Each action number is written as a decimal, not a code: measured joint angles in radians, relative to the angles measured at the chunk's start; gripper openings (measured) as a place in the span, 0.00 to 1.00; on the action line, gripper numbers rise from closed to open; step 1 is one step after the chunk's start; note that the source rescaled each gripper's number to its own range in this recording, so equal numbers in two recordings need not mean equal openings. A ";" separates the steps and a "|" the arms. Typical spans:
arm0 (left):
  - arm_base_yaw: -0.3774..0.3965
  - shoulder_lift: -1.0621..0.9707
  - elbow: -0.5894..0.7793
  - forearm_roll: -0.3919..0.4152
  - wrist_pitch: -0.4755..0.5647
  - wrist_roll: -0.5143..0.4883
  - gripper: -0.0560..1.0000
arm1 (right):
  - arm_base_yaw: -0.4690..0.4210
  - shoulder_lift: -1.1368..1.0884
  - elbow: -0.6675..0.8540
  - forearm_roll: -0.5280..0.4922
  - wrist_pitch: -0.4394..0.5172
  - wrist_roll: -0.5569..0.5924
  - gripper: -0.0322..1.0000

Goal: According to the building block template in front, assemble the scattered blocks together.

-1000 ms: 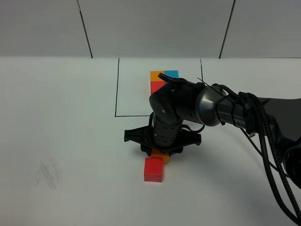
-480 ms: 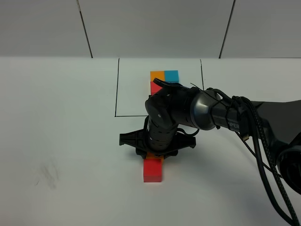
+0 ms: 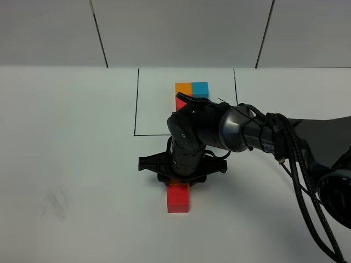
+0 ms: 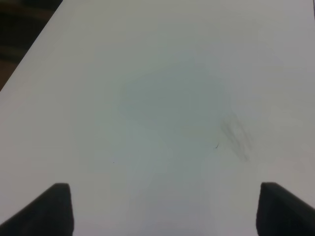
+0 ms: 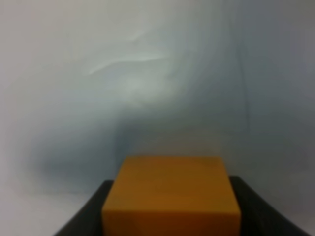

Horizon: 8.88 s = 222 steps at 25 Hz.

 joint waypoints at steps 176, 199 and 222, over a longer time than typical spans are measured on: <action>0.000 0.000 0.000 0.000 -0.001 0.000 0.83 | -0.190 -0.241 0.126 0.042 0.190 -1.844 0.48; 0.000 0.000 0.000 -0.001 -0.001 0.000 0.83 | -0.134 -0.169 0.090 0.089 0.113 -1.780 0.48; 0.000 0.000 0.000 -0.001 -0.001 0.000 0.83 | -0.120 -0.116 0.089 0.101 0.084 -1.795 0.48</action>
